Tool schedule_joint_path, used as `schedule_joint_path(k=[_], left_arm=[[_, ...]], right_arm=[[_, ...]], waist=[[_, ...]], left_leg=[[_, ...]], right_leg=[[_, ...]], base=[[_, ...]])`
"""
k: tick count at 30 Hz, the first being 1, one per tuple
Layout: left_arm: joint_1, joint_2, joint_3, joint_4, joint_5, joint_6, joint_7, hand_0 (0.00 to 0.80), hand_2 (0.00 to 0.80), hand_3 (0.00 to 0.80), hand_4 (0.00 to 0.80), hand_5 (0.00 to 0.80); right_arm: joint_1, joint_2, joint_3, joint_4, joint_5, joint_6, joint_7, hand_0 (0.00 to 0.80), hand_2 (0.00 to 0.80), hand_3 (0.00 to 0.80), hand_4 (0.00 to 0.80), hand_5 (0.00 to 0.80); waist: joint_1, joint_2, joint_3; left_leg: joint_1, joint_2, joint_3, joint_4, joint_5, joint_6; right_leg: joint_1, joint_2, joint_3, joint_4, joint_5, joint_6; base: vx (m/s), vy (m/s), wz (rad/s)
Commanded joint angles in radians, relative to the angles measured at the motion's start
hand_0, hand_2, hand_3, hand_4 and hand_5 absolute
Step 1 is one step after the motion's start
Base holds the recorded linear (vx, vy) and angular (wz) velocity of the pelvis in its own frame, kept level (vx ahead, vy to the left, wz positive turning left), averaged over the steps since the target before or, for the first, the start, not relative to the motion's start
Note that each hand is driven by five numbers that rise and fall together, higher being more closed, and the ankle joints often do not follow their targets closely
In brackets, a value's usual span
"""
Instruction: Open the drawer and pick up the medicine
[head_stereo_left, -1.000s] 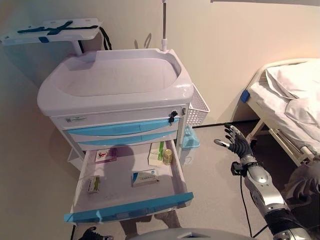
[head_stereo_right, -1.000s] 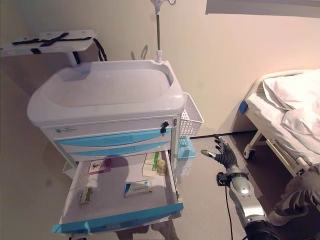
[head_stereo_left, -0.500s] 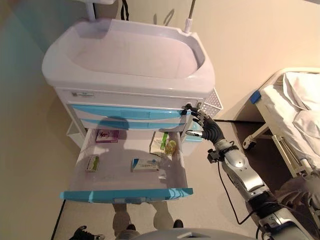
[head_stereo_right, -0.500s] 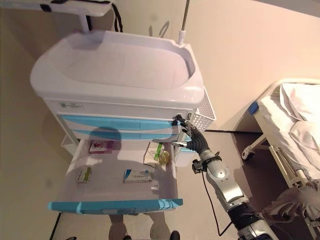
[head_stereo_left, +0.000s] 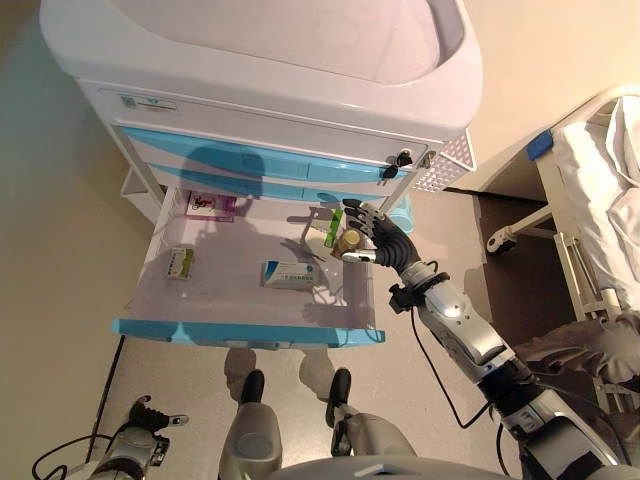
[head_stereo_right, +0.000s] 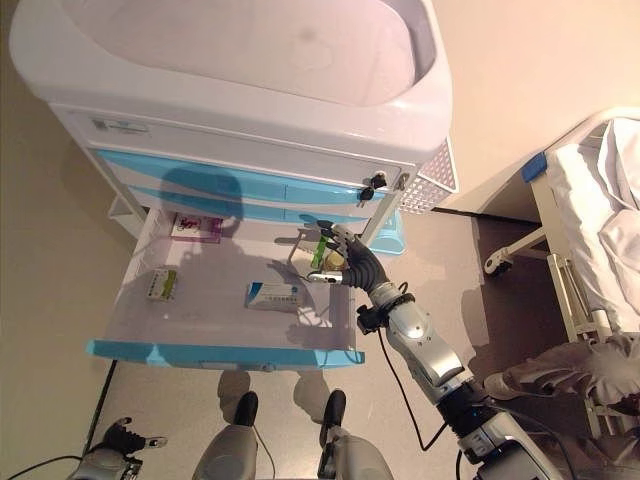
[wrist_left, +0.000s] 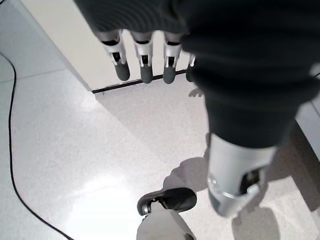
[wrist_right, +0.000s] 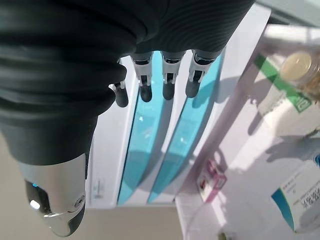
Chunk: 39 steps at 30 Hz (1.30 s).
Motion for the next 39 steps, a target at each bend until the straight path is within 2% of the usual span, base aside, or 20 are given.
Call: schedule_joint_path(k=[1,14,24,39], left_arm=[[-0.021,0.045,0.025,0.021,0.046,0.004,0.025,0.0,0.0,0.0,0.0,0.0],[-0.073,0.045,-0.049,-0.032,0.043,0.004,0.045,0.0,0.0,0.0,0.0,0.0],[-0.111,0.054,-0.099,-0.077,0.024,0.0,0.072,0.0,0.0,0.0,0.0,0.0],[-0.149,0.043,-0.149,-0.085,0.004,0.004,0.118,0.0,0.0,0.0,0.0,0.0]], right_arm=[[-0.047,0.026,0.031,-0.101,0.037,-0.058,0.024,0.0,0.0,0.0,0.0,0.0],[-0.185,0.057,0.102,-0.029,-0.021,-0.054,-0.015,0.0,0.0,0.0,0.0,0.0],[-0.343,0.118,0.153,0.13,-0.193,-0.041,-0.101,0.0,0.0,0.0,0.0,0.0],[-0.519,0.188,0.172,0.362,-0.457,0.026,-0.238,0.0,0.0,0.0,0.0,0.0]], waist=[[0.016,-0.016,-0.004],[0.04,-0.022,0.078],[0.067,-0.013,0.126],[0.094,0.004,0.174]], left_leg=[[-0.084,-0.065,-0.054,0.035,0.023,0.058],[-0.15,-0.078,-0.078,0.091,0.02,0.058],[-0.223,-0.084,-0.11,0.126,0.029,0.057],[-0.266,-0.095,-0.138,0.13,0.042,0.059]], right_leg=[[0.006,0.007,-0.001,0.09,-0.059,0.056],[-0.04,-0.001,-0.027,0.147,-0.078,0.048],[-0.097,-0.008,-0.052,0.174,-0.08,0.045],[-0.134,-0.014,-0.068,0.186,-0.08,0.042]], base=[[-0.004,-0.023,0.06],[-0.029,-0.013,0.09],[-0.036,-0.018,0.12],[-0.01,-0.001,0.04]])
